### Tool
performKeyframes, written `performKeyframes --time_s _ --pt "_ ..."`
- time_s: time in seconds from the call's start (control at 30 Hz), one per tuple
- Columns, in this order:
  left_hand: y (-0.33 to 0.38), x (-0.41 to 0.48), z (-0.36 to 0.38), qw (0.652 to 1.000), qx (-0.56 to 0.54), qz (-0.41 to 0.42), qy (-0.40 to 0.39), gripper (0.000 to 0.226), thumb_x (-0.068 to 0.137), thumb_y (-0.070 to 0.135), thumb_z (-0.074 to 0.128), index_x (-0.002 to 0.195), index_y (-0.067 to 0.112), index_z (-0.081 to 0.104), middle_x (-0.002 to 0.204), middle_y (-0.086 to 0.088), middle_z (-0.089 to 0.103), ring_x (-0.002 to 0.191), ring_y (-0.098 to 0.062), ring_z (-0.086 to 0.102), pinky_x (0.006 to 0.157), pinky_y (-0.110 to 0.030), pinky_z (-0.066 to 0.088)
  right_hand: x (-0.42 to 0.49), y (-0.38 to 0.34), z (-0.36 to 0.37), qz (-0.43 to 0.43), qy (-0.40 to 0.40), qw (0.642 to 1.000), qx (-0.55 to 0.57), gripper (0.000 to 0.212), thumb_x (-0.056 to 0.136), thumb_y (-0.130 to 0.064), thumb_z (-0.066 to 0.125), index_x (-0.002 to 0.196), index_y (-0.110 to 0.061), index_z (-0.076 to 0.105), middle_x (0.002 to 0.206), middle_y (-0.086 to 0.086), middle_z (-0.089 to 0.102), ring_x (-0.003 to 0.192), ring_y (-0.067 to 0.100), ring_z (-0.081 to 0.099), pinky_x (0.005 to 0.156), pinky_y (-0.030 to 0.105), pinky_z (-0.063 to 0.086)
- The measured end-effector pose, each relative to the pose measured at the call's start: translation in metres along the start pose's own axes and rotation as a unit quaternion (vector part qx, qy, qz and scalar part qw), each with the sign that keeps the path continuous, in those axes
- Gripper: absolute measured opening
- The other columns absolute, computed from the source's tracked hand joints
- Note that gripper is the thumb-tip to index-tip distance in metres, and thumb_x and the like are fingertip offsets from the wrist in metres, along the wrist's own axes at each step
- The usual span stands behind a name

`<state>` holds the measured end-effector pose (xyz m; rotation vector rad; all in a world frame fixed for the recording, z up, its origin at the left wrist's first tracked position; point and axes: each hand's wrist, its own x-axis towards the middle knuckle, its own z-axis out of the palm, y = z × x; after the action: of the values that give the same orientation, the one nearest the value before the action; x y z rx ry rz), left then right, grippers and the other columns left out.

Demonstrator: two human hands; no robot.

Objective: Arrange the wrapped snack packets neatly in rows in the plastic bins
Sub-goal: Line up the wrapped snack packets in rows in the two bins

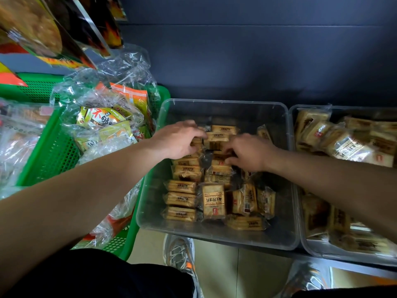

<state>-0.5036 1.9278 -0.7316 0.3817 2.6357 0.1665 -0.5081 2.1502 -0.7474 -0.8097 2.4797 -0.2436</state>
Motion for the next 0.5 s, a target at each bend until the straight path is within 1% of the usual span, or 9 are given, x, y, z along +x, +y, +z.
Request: performKeyframes --time_s 0.07,0.13,0.2,0.23,0.27,0.3,0.37,0.43,0.5 --pt "0.000 0.001 0.001 1.000 0.007 -0.006 -0.013 0.052 0.097 0.039 0.065 0.145 0.044 0.047 0.139 0.004 0.045 0.132 -0.021 0.047 0.105 -0.037 0.044 0.000 -0.004 0.011 0.031 0.003 1.000 -0.002 0.029 0.095 -0.049 0.061 0.113 -0.026 0.065 0.110 -0.003 0.063 0.107 0.017 0.059 0.091 0.036 0.051" --pt "0.001 0.001 0.001 1.000 0.005 -0.008 -0.019 0.052 0.097 0.039 0.064 0.146 0.044 0.046 0.140 0.003 0.044 0.133 -0.022 0.046 0.106 -0.037 0.043 0.003 -0.007 0.014 0.059 0.012 0.998 0.016 0.033 0.093 -0.054 0.062 0.106 -0.024 0.063 0.103 -0.002 0.062 0.099 0.019 0.061 0.084 0.036 0.052" --pt "0.001 0.000 0.001 1.000 0.006 -0.008 -0.025 0.053 0.098 0.039 0.062 0.148 0.045 0.043 0.144 0.003 0.042 0.136 -0.022 0.044 0.107 -0.038 0.043 0.005 -0.010 0.012 0.070 0.006 0.997 0.018 0.040 0.092 -0.060 0.060 0.106 -0.023 0.060 0.101 -0.001 0.063 0.095 0.019 0.061 0.079 0.036 0.052" --pt "0.000 0.000 0.001 1.000 0.007 -0.009 -0.029 0.053 0.099 0.040 0.061 0.148 0.046 0.042 0.146 0.003 0.041 0.137 -0.022 0.043 0.108 -0.038 0.043 0.007 -0.011 0.012 0.071 -0.001 0.997 0.017 0.041 0.092 -0.061 0.058 0.108 -0.023 0.060 0.104 0.000 0.064 0.098 0.020 0.061 0.080 0.036 0.051" --pt "0.000 0.000 0.001 0.999 0.008 -0.010 -0.032 0.053 0.099 0.040 0.060 0.148 0.046 0.042 0.147 0.003 0.041 0.137 -0.022 0.043 0.108 -0.038 0.042 0.008 -0.013 0.012 0.074 -0.012 0.997 0.015 0.044 0.094 -0.061 0.056 0.111 -0.022 0.060 0.110 0.003 0.064 0.103 0.022 0.061 0.084 0.037 0.051" --pt "0.001 0.001 0.000 0.999 0.006 -0.011 -0.033 0.052 0.100 0.039 0.060 0.148 0.046 0.043 0.146 0.003 0.041 0.137 -0.023 0.043 0.108 -0.038 0.042 0.010 -0.014 0.013 0.077 -0.025 0.997 0.004 0.048 0.095 -0.061 0.054 0.118 -0.020 0.060 0.121 0.006 0.063 0.112 0.025 0.060 0.091 0.039 0.051" --pt "0.001 0.002 0.000 0.999 -0.004 -0.014 -0.035 0.051 0.099 0.039 0.060 0.147 0.046 0.044 0.143 0.003 0.043 0.136 -0.023 0.044 0.107 -0.038 0.042 0.012 -0.016 0.013 0.086 -0.060 0.994 -0.028 0.058 0.096 -0.062 0.051 0.133 -0.018 0.058 0.142 0.012 0.053 0.131 0.029 0.050 0.105 0.042 0.045" --pt "0.001 0.003 -0.001 0.999 -0.014 -0.017 -0.038 0.050 0.099 0.039 0.061 0.146 0.045 0.046 0.140 0.002 0.044 0.133 -0.023 0.045 0.105 -0.038 0.042 0.012 -0.015 0.010 0.093 -0.090 0.991 -0.036 0.064 0.096 -0.064 0.048 0.141 -0.019 0.053 0.151 0.014 0.044 0.139 0.031 0.041 0.111 0.043 0.038" --pt "0.002 0.003 -0.002 0.999 -0.018 -0.019 -0.040 0.050 0.098 0.039 0.062 0.145 0.044 0.047 0.138 0.002 0.045 0.132 -0.023 0.046 0.105 -0.038 0.042 0.010 -0.012 0.005 0.101 -0.102 0.990 -0.015 0.070 0.093 -0.067 0.052 0.148 -0.024 0.045 0.153 0.014 0.036 0.141 0.033 0.036 0.111 0.044 0.036"
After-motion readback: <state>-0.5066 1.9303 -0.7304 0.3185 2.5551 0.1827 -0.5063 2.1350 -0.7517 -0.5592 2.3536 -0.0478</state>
